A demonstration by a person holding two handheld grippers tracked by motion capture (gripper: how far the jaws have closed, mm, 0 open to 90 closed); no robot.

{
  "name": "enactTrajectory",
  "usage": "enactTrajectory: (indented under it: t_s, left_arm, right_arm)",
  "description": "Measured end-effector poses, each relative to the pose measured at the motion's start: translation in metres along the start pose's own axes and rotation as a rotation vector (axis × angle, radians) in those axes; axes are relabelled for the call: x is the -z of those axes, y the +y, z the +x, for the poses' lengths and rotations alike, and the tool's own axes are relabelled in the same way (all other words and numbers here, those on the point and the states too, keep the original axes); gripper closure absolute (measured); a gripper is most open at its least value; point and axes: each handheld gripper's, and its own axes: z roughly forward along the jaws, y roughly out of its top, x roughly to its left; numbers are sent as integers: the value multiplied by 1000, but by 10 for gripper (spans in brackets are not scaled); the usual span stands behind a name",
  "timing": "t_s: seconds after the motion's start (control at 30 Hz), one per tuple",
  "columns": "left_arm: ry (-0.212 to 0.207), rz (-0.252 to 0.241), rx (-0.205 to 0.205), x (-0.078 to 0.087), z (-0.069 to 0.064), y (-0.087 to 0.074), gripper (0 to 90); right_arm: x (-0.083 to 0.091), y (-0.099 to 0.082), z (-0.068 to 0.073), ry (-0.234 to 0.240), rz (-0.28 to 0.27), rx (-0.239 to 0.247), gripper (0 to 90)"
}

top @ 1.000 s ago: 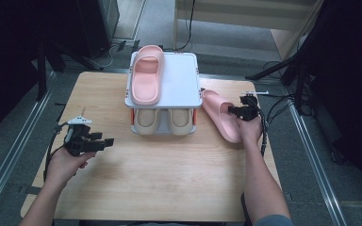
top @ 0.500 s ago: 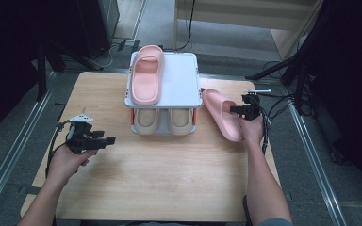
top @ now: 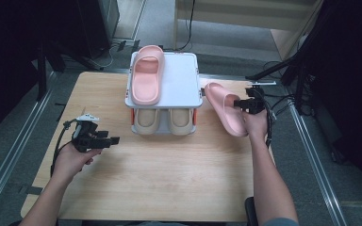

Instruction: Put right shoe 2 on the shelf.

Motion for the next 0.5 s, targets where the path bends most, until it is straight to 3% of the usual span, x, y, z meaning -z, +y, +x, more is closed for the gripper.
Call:
enactTrajectory:
  t_s: [0.33, 0.5]
  left_arm:
    - [-5, -14, 0, 2, 1, 3, 373]
    - [-13, -8, -6, 1, 0, 5, 374]
  right_arm:
    - [21, 22, 5, -28, 3, 7, 820]
    - [34, 35, 10, -8, -10, 20, 820]
